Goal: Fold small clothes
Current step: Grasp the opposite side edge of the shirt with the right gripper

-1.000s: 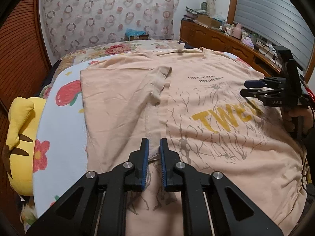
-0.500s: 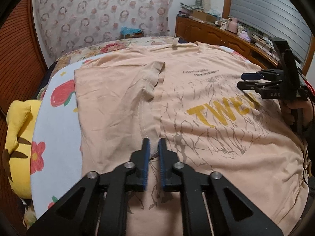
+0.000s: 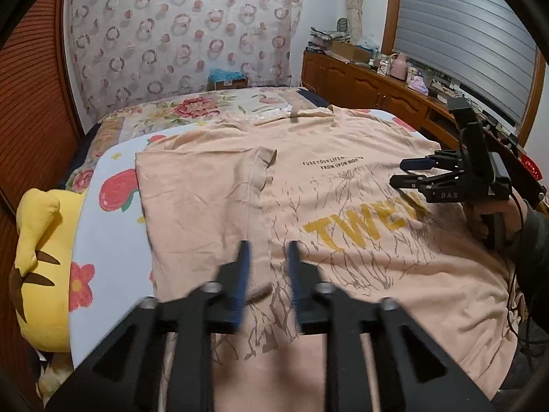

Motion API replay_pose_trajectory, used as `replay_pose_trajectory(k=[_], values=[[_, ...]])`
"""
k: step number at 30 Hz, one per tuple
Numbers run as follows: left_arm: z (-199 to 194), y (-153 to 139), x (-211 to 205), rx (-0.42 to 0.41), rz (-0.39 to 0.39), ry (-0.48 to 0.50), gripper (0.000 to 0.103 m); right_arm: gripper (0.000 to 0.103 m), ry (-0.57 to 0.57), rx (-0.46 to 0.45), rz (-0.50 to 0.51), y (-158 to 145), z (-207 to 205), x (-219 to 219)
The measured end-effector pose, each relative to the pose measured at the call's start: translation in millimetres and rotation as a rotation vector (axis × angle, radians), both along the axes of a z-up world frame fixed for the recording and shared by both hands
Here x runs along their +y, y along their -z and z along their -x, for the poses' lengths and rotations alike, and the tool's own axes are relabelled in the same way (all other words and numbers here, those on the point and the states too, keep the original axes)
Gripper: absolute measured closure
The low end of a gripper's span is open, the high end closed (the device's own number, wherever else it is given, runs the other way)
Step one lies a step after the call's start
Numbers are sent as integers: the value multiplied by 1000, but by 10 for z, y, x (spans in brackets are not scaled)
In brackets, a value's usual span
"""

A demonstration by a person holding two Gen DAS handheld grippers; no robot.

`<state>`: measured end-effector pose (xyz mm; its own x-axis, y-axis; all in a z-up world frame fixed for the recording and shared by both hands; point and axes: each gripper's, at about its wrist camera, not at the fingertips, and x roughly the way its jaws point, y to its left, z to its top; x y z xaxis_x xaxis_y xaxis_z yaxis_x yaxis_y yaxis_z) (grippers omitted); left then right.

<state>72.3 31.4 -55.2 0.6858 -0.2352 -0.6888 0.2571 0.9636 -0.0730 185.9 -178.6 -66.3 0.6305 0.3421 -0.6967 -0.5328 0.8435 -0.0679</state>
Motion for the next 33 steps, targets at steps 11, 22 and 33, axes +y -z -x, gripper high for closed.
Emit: replay_pose_trajectory(k=[11,22,33], values=[[-113,164,22,33,-1,-54,32,44,1,7,-15,-4,6,-36],[-16,-2,-205,-61,7,-36,32,44,179,-83,-65,-270,323,-1106],[-109,-171,-598,-88,3,43,32,44,416,-38,-46,-34,276,-2177]])
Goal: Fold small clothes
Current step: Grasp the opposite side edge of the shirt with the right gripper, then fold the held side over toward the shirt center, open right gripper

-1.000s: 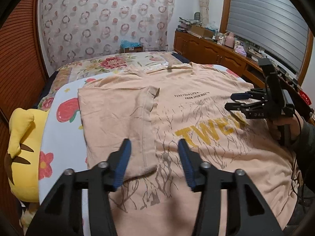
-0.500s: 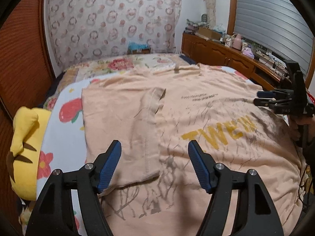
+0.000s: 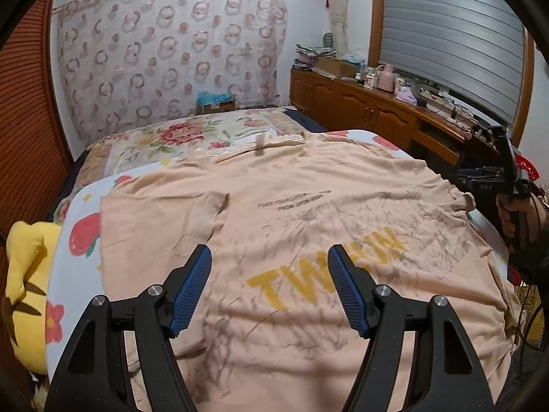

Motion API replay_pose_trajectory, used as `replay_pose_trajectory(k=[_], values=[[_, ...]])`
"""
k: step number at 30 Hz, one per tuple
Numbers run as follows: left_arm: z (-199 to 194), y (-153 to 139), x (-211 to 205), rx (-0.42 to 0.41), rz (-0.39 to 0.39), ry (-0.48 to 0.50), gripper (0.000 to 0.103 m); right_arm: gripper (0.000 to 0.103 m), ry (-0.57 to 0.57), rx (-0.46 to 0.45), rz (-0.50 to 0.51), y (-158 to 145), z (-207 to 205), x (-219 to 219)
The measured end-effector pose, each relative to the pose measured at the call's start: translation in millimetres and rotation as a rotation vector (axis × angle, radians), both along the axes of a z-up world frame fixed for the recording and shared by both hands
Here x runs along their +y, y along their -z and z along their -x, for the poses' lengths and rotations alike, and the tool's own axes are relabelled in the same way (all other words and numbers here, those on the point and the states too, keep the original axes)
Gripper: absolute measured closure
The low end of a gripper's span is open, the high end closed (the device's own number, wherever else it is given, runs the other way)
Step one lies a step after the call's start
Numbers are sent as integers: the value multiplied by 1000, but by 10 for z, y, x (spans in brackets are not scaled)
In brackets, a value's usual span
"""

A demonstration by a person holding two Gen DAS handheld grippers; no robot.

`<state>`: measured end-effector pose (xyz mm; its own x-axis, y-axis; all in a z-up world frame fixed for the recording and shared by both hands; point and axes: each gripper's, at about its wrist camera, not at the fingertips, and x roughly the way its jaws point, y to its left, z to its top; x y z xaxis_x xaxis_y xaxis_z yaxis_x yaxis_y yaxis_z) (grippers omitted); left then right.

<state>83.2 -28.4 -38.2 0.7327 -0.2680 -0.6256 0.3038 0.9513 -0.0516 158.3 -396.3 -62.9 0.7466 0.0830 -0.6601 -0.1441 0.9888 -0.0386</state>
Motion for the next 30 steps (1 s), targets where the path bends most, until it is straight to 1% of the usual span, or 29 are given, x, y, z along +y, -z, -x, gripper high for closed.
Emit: replay_pose_trajectory(k=[2,5,9,12,13,15,17,18,19,22,26,30], values=[[17,-10,-58,-6,-1,15,32,44,22,26,-22,68,-41,-66],[34,5,-89,4,7,25,32,44,17,55,-52,137,-88,-102],[56,51,-124,20,11,30,32,44,9,87,-71,152,-188,-119],[81,88,-153,25,-3,30,32,45,19,92,-105,154,-245,-132],[89,98,-150,28,-3,30,32,48,20,91,-109,147,-234,-144],[102,103,-141,31,1,28,32,57,10,93,-127,143,-220,-143],[100,99,-132,30,2,25,32,74,0,94,-144,144,-201,-139],[107,96,-128,30,4,24,32,81,17,86,-134,137,-185,-146],[105,100,-123,32,5,25,32,93,37,72,-112,124,-167,-158],[115,102,-123,31,1,25,32,99,35,39,-113,66,-116,-171],[114,116,-99,31,8,17,32,99,16,-9,-114,-25,-56,-122],[124,140,-87,33,9,9,32,99,-62,-80,-113,-266,36,76]])
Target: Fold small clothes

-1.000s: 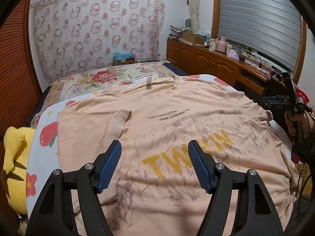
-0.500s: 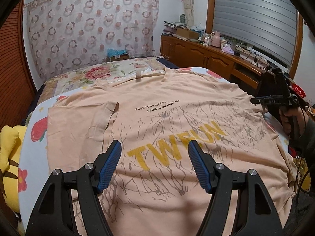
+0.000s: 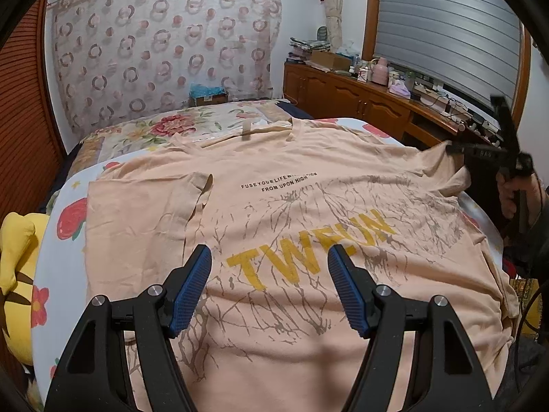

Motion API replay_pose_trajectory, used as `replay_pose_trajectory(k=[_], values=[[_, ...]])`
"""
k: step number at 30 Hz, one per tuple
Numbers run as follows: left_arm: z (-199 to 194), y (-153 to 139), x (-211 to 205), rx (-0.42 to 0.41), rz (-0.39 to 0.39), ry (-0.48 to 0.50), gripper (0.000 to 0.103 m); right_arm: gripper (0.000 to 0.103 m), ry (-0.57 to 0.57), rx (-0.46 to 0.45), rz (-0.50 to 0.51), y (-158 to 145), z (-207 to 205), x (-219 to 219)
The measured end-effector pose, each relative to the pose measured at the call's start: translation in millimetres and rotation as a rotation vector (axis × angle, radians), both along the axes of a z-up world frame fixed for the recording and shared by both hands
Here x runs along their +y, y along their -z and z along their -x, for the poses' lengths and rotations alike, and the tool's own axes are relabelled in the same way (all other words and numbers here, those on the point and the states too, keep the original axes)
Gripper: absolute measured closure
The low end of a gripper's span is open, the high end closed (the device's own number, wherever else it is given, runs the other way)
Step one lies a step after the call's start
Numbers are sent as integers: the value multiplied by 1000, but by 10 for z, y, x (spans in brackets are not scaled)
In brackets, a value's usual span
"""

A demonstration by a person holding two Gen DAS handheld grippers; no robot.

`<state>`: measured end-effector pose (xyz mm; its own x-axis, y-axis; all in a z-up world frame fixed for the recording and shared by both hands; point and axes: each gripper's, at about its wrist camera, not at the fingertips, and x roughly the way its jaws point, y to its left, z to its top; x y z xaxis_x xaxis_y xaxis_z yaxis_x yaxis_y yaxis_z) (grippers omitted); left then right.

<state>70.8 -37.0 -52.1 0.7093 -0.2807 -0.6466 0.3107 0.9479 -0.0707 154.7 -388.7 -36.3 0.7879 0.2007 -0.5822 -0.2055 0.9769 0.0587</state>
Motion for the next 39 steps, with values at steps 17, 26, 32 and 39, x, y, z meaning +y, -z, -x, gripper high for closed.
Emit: replay_pose_trajectory(k=[17,26,32,39], values=[[58,-8,150,1,17,-39,32,90,-358,-51,52,-173,271,1380],[71,8,151,4,20,-37,32,64,-249,-14,113,-80,157,1316],[71,9,149,2,21,-39,32,64,-277,65,96,128,75,1438],[94,22,144,6,19,-38,32,64,-313,134,110,324,-54,1529]])
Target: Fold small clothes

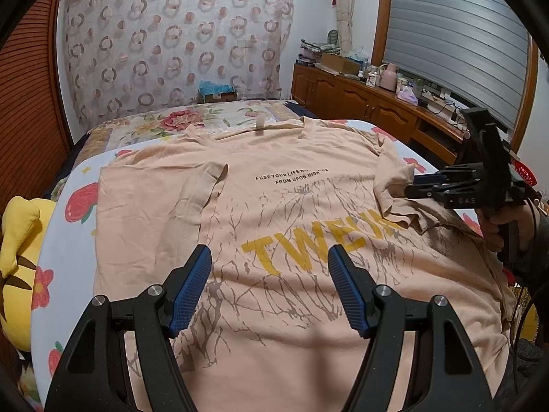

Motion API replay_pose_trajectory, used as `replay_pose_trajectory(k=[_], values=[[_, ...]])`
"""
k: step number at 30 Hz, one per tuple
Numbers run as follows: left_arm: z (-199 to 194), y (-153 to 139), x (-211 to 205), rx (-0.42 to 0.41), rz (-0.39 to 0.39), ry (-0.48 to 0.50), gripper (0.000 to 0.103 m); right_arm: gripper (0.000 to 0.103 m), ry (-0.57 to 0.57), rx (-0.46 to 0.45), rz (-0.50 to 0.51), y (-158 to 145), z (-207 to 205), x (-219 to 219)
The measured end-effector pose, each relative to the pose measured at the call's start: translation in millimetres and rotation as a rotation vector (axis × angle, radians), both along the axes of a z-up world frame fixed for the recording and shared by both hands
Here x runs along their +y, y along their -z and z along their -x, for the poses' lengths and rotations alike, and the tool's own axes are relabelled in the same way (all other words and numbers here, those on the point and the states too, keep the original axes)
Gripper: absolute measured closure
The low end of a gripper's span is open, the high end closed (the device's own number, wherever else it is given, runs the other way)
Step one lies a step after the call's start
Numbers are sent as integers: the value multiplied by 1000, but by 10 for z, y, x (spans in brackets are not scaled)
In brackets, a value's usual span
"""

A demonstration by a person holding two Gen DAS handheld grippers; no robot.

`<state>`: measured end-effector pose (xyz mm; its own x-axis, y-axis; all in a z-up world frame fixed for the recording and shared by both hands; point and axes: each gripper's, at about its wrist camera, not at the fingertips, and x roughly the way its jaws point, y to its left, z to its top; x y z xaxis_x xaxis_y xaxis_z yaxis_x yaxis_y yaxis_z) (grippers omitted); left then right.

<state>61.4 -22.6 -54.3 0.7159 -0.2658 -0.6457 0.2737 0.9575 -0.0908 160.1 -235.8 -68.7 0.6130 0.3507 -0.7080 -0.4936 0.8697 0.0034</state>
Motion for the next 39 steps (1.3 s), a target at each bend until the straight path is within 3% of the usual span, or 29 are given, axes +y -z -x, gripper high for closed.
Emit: replay_pose_trajectory(k=[1,4,5,11,15,18,20,23,30,39], values=[[1,4,2,0,0,0,32,65,-2,6,-5,26,-35,12],[9,18,-3,2,0,-4,32,94,-24,-1,-31,-39,-123,34],[-3,23,9,3,1,-5,32,97,-43,-10,-38,-91,-140,59],[-20,43,63,7,6,-14,32,100,-130,-96,-23,-481,-309,438],[-14,50,102,7,7,-15,32,100,-172,-116,6,-560,-404,742],[-3,44,136,6,9,-21,32,99,-185,-107,4,-528,-481,892],[5,37,152,4,12,-26,32,80,-178,-98,-9,-513,-536,932],[10,36,172,4,15,-32,32,66,-129,-120,0,-498,-527,877],[11,56,161,4,20,-27,32,63,-64,-131,22,-393,-272,602],[14,49,124,2,16,-17,32,63,-155,-56,34,-23,381,580]])
